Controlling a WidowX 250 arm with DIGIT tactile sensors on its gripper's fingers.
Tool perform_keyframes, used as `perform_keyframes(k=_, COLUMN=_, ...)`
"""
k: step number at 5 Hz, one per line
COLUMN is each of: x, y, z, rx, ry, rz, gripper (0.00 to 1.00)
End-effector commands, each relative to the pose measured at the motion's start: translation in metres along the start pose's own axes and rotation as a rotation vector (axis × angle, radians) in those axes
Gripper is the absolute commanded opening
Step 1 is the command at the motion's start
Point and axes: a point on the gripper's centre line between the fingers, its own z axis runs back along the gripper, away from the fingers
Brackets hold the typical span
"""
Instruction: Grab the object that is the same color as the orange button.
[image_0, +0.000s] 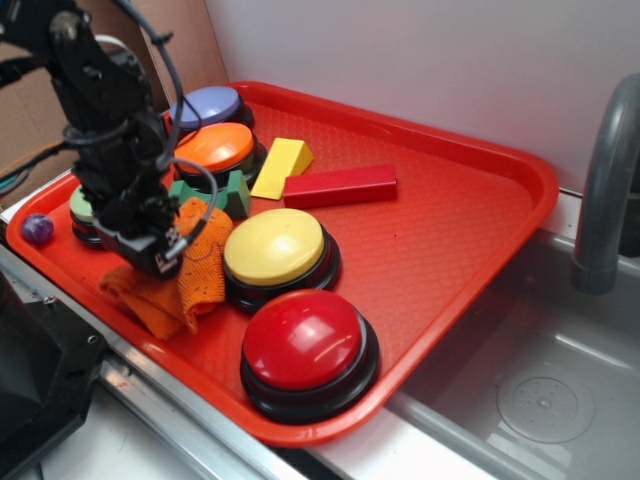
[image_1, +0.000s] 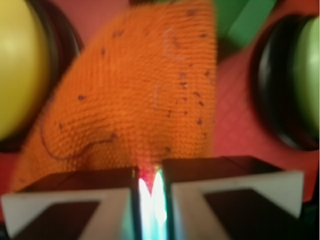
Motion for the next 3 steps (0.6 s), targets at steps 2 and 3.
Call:
perform_keyframes(k=2, x=0.030, y=-0.029, z=0.124, rx=-0.060, ry=-0.088, rz=0.044, gripper=0.00)
perform_keyframes(k=3, x=0.044, y=-0.037, z=0.147, rx=-0.066, ry=-0.136, rz=0.035, gripper=0.00)
